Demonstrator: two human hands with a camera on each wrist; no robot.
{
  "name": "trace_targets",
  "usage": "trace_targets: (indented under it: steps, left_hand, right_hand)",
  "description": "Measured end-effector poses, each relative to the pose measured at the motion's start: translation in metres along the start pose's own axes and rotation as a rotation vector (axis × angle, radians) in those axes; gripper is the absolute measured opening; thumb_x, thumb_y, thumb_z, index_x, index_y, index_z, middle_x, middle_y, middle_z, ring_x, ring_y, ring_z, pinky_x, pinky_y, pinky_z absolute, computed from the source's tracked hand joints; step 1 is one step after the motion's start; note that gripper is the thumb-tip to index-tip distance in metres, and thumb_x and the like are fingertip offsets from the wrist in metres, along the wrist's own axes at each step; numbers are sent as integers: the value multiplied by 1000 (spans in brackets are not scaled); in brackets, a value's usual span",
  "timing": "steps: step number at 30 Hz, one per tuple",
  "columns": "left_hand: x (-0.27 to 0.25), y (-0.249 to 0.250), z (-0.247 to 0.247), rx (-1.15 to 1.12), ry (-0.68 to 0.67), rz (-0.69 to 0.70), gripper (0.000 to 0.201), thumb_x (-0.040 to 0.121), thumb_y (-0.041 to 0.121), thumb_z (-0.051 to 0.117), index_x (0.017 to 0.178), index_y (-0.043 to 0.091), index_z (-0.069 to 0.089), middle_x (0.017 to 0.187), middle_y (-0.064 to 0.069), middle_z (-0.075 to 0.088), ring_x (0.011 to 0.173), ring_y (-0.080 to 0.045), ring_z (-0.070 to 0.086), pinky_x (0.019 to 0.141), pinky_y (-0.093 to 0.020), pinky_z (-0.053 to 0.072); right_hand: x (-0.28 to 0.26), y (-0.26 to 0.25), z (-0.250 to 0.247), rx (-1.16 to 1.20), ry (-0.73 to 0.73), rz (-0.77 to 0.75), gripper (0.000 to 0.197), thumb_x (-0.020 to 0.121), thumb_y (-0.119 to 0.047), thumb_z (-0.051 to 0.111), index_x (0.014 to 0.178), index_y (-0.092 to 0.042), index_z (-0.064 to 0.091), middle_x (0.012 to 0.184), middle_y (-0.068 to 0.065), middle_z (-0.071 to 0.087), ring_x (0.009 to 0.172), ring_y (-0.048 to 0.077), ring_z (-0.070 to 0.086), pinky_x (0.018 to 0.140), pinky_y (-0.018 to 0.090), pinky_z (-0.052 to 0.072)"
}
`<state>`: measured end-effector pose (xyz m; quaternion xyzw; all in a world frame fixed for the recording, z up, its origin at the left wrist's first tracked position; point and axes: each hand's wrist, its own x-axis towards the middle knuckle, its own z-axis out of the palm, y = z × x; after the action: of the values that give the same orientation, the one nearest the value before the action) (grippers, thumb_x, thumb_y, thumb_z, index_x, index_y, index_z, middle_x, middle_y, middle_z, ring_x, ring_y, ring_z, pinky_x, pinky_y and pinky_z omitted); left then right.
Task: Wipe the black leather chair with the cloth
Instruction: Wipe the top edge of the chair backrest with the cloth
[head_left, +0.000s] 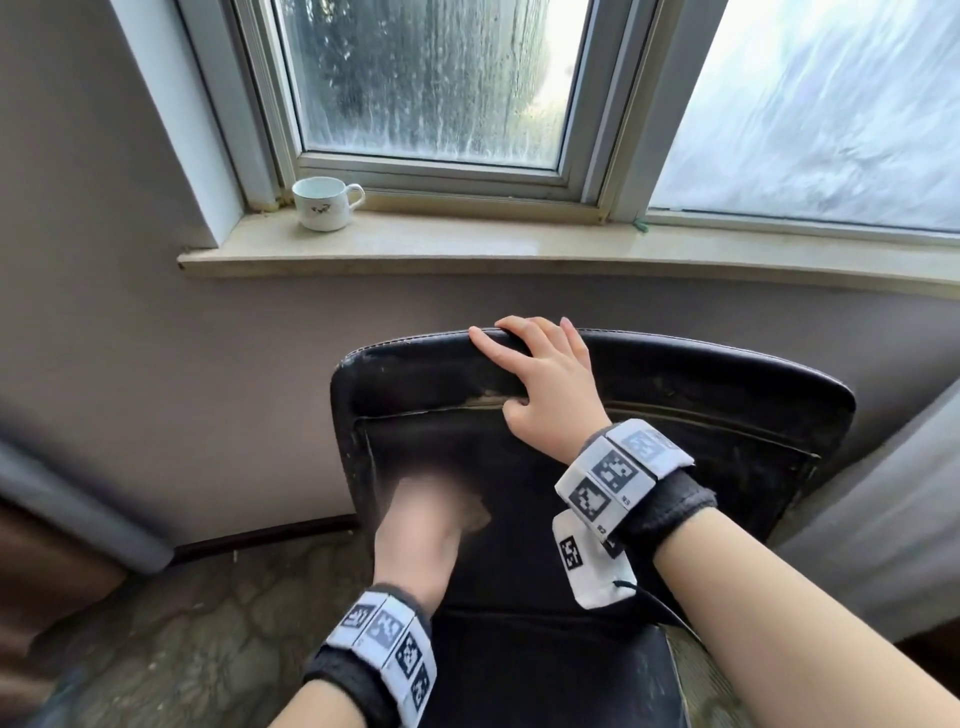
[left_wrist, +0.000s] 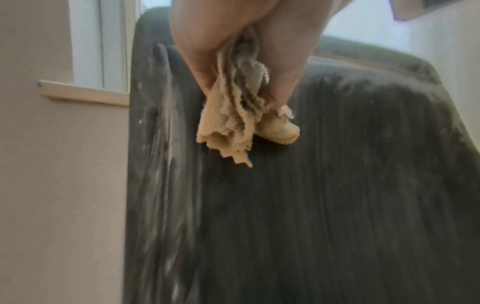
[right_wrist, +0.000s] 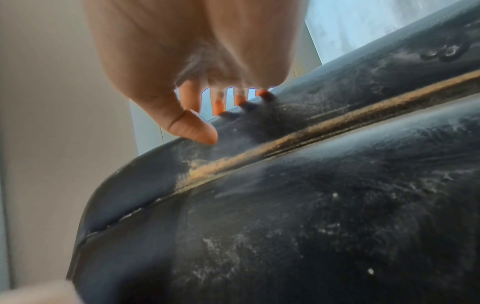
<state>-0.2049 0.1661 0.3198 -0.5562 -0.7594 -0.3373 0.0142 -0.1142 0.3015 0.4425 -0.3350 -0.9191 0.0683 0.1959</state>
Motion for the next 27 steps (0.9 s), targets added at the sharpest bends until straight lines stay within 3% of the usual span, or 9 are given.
trace_targets:
  steps: [3, 5, 9, 13, 17, 22, 27]
  left_hand:
    - [37, 26, -26, -131, 240, 71, 31, 63, -1, 66, 91, 11, 73, 87, -2, 63, 88, -14, 50, 78, -24, 47]
    - [66, 37, -39, -101, 350, 111, 31, 67, -1, 63, 95, 8, 73, 89, -5, 65, 90, -17, 50, 79, -26, 49]
    - [58, 30, -22, 42, 267, 89, 33, 63, -6, 73, 92, 9, 72, 82, -3, 64, 84, -16, 45, 60, -30, 54]
    - [56, 30, -26, 22, 231, 53, 34, 58, -3, 76, 89, 10, 73, 80, -3, 65, 83, -15, 44, 62, -30, 52]
    - [56, 14, -48, 16, 216, -33, 34, 62, -3, 73, 93, 11, 72, 90, -4, 67, 89, -15, 46, 72, -32, 52]
    - [61, 19, -40, 236, 154, -53, 37, 54, -8, 78, 88, 5, 73, 86, -11, 68, 79, -32, 62, 51, -33, 53]
    - [61, 35, -33, 129, 142, 11, 38, 56, -10, 70, 90, 6, 71, 91, -10, 67, 81, -31, 60, 57, -32, 55]
  right_hand:
    - [1, 1, 0, 6, -13, 4, 71, 71, -11, 51, 137, -34, 41, 142, 1, 39, 136, 21, 28, 116, 37, -3]
    - [1, 0, -2, 16, -21, 11, 70, 73, -11, 54, 137, -35, 40, 143, 0, 38, 137, 21, 26, 117, 38, -3]
    - [4, 1, -5, 3, -69, 11, 72, 74, -11, 55, 139, -36, 37, 145, -1, 35, 138, 19, 23, 117, 38, -4]
    - [1, 0, -5, 3, -56, 7, 73, 73, -10, 54, 139, -36, 37, 145, -1, 35, 137, 19, 24, 117, 37, -4]
    - [0, 1, -5, 1, -47, -2, 73, 73, -10, 54, 139, -36, 36, 144, -1, 36, 138, 20, 24, 117, 37, -4]
    - [5, -6, -3, -13, -66, 53, 70, 75, -16, 54, 140, -37, 35, 145, -1, 34, 138, 21, 21, 117, 40, -5]
    - [9, -12, -1, 6, -81, 105, 69, 76, -17, 53, 138, -39, 36, 144, -1, 34, 138, 24, 19, 117, 41, -7]
